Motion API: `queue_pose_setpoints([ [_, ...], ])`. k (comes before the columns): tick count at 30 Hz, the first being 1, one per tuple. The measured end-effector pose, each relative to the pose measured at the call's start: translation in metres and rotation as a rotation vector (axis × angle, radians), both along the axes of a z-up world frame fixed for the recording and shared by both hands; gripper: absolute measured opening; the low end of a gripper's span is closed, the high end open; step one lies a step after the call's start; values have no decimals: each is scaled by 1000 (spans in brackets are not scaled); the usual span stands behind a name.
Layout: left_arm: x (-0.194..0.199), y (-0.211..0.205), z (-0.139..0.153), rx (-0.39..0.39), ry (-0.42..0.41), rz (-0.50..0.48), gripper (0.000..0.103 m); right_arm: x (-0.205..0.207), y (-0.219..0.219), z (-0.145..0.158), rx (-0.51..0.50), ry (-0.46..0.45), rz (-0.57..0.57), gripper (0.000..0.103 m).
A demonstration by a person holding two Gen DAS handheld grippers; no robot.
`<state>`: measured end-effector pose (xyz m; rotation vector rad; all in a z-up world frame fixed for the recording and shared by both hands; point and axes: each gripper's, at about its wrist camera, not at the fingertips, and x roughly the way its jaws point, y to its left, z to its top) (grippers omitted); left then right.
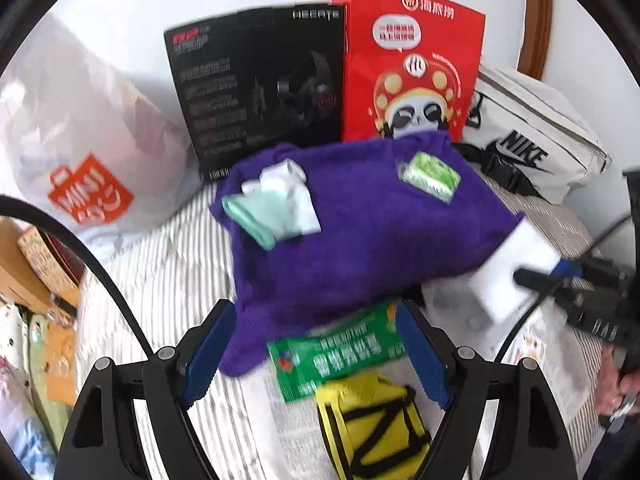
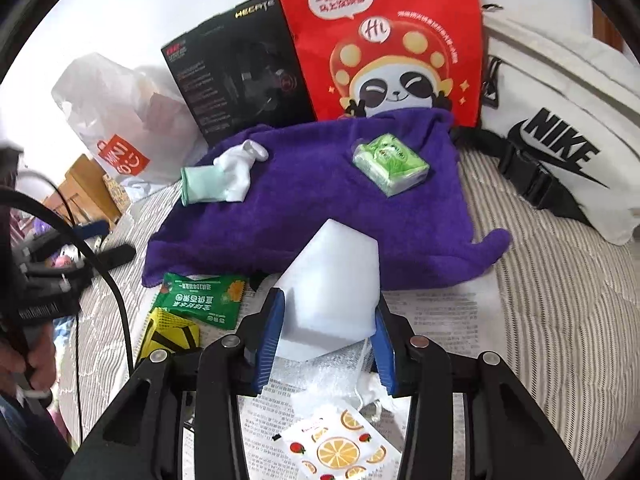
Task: Organize soft objects
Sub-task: 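Grasp the yellow-and-black pouch with the left gripper while the right holds the sponge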
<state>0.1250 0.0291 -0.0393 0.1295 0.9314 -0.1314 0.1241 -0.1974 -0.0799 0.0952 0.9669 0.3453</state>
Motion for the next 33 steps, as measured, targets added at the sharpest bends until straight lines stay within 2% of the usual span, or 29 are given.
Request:
queue_pose_setpoints([
  [7,-28,4,-35,-36,77,-19,81,-13,-19,14,-1,-29,-39,42],
  [14,-50,1,-81,-91,210,18,82,-23,-40,23,23,-42,-82,42],
  [16,-51,-5,-91,-104,230,24,89,-25,-44,24,25,-42,-87,42],
  [21,-58,-26,-97,-37,208,23,98,-29,-53,27,43,-45,-103,43],
  [25,-62,-41,-97,37,176,14,97,-30,-58,26,56,-42,-108,43],
  [26,-62,-43,-97,45,175,5,94,-30,-58,26,57,-42,-109,43],
  [28,-62,-48,-98,48,167,-4,63,-31,-59,26,63,-42,-106,43],
  [29,-64,-51,-99,51,154,-19,61,-31,-60,26,62,-41,-107,43],
  [31,-68,-53,-98,-5,140,-54,49,-32,-62,25,65,-40,-112,43],
  [33,-70,-54,-97,-27,134,-69,44,-31,-65,25,74,-38,-117,43],
])
